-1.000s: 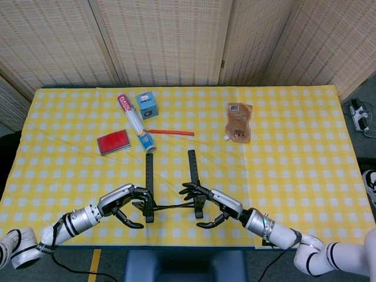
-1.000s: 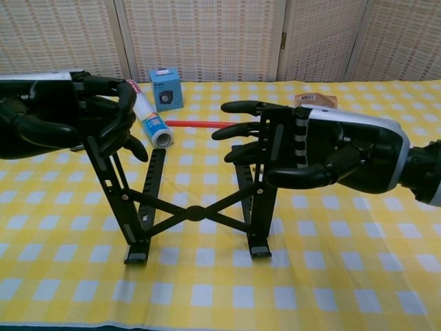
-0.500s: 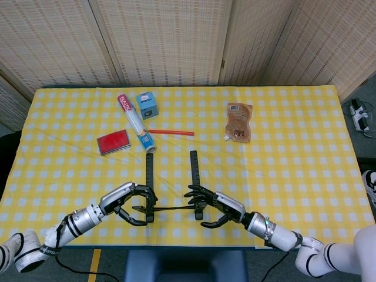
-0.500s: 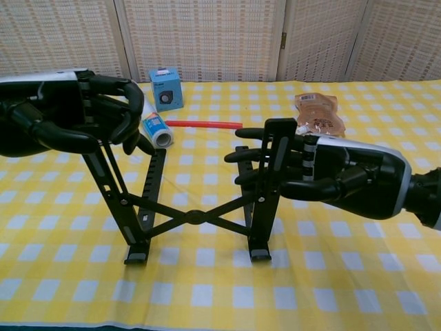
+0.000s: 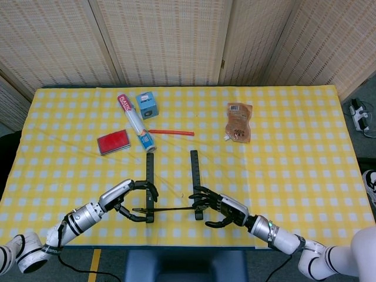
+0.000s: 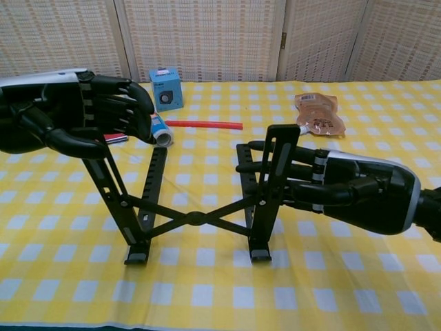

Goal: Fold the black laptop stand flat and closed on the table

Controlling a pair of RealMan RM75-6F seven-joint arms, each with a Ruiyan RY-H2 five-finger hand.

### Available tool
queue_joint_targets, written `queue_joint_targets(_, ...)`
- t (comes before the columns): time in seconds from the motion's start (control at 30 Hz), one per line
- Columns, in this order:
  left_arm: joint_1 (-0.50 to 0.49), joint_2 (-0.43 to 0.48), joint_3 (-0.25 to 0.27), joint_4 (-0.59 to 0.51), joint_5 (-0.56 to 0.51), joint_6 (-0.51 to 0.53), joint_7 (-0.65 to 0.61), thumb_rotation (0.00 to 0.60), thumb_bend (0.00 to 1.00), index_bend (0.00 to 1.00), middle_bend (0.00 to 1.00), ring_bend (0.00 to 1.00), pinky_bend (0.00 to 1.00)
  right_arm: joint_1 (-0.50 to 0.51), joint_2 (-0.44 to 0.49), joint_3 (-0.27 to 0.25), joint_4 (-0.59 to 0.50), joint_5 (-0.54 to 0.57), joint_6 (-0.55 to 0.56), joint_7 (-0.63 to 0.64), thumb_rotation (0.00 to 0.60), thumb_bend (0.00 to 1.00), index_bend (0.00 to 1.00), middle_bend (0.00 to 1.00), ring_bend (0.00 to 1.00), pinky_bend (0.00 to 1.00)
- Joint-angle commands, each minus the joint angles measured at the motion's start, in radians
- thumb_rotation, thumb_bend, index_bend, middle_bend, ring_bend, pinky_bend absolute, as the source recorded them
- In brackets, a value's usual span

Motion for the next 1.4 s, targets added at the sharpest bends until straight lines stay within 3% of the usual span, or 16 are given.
queue_joint_targets(0.03, 0.002, 0.002, -0.002, -0.007, -0.005, -0.006, 0.011, 0.600, 0.10, 0.40, 0.47, 0.34, 0.23, -0.004, -0.006, -0.007, 0.000, 0.001, 0.003, 0.013, 0.600, 0.29, 0.02, 0.16, 0.19, 0.10)
queue_joint_targets(0.93, -0.007, -0.019, -0.031, 0.002, -0.043, -0.055, 0.015, 0.600, 0.10, 0.39, 0.47, 0.34, 0.23, -0.075, -0.028, -0.053, -0.059, 0.035, 0.023, 0.059, 0.600, 0.29, 0.02, 0.14, 0.15, 0.10)
queue_joint_targets(1.17, -0.004, -0.017, -0.027, 0.017, -0.041, -0.071, 0.100, 0.600, 0.10, 0.35, 0.45, 0.32, 0.21, -0.098, -0.005, -0.028, -0.070, -0.003, 0.103, -0.083, 0.600, 0.29, 0.02, 0.13, 0.15, 0.10)
queue_joint_targets(1.4, -0.003, 0.005, 0.006, 0.007, -0.011, -0.107, 0.237, 0.600, 0.11, 0.31, 0.38, 0.25, 0.14, -0.106, 0.090, -0.008, -0.162, -0.036, 0.174, -0.241, 0.600, 0.29, 0.02, 0.13, 0.15, 0.09)
